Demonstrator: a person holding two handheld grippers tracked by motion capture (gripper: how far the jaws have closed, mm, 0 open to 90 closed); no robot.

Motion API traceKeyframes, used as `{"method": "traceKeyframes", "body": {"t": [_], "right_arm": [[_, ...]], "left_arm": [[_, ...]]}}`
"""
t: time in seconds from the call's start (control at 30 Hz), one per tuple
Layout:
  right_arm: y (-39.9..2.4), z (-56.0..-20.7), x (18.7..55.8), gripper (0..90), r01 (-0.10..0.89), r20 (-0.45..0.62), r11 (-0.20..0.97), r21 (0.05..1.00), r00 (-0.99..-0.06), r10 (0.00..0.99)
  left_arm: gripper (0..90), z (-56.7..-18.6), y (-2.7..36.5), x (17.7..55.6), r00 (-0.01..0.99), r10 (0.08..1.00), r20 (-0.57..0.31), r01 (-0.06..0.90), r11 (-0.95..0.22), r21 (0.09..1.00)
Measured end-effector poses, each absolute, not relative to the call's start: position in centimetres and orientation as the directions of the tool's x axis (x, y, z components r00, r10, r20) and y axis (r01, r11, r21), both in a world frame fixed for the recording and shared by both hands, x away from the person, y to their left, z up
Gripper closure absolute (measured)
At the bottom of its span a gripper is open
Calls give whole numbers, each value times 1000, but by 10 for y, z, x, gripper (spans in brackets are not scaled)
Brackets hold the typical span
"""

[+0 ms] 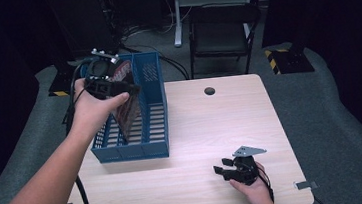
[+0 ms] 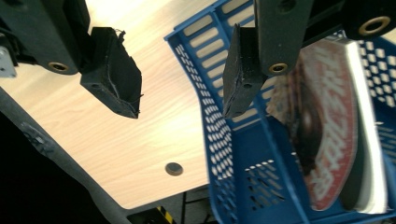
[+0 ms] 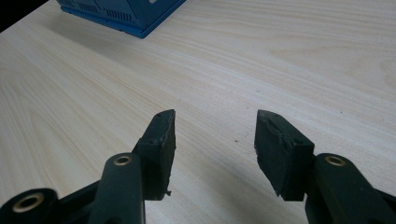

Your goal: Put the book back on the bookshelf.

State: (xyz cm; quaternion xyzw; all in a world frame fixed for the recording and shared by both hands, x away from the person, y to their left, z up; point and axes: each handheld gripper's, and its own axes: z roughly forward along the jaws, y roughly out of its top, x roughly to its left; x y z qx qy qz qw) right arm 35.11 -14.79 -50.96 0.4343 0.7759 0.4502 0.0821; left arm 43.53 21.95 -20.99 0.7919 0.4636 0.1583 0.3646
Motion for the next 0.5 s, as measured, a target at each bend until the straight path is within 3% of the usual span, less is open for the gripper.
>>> {"method": "traceKeyframes", "body": {"t": [0.5], "right_arm": [[-151,-507,352,484,597,274,201,777,-608,746]], "left_arm": [[469,-226,186,421,618,783,-75,586,-395,708]]}}
